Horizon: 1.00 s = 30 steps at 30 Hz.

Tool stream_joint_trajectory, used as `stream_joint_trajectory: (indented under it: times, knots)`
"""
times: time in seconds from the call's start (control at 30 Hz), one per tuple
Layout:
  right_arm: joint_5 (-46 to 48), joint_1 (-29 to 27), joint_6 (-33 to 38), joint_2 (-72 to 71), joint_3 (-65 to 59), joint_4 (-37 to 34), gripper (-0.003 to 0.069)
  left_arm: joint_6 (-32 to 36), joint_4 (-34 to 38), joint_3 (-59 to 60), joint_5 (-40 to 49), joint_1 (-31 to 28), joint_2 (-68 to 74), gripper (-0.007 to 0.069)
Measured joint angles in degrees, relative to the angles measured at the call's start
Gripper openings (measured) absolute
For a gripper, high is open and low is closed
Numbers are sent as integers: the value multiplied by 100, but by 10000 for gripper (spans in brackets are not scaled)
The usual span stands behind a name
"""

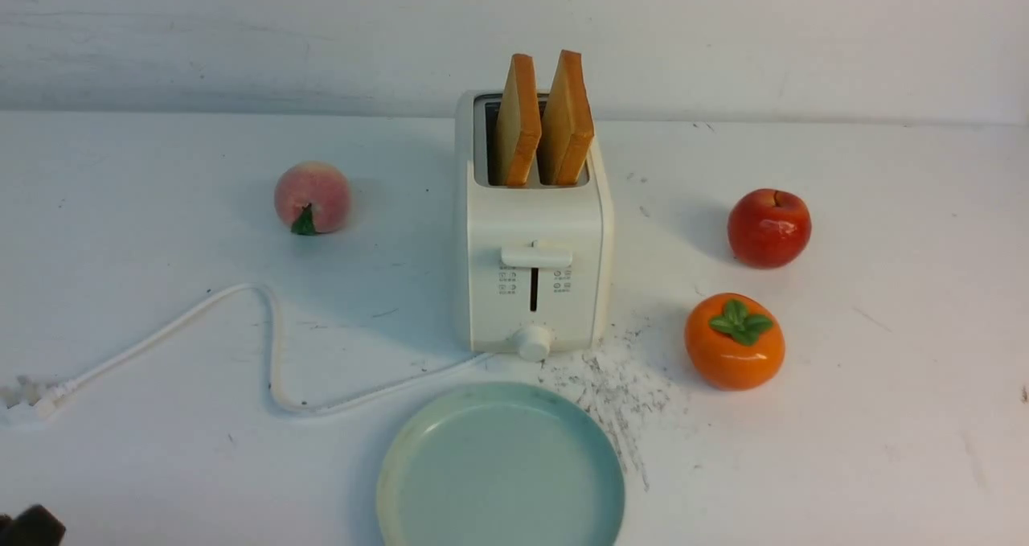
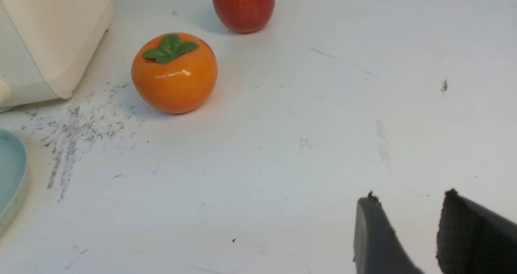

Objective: Take toasted bread from bread machine on white table place on plate.
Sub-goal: 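Reach for a toast slice standing in the toaster with the left gripper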

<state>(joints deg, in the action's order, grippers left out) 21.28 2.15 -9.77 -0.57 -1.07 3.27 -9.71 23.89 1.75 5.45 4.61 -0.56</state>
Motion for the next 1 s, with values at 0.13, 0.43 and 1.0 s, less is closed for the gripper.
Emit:
stream_joint_trajectory:
  times: [0.13,0.43,1.0]
  knots:
    - [-212,0,-179,0,-18,-279,240,0,1015,0,-1052,0,0,239]
    - [-2488,0,-1044,0,-36,-1956,240,-834,1194,-813,-2917,0,0,-13]
    - [1081,0,-1739,1459,3553,-253,4,315,-24,-6000,4075,0,4688,-14]
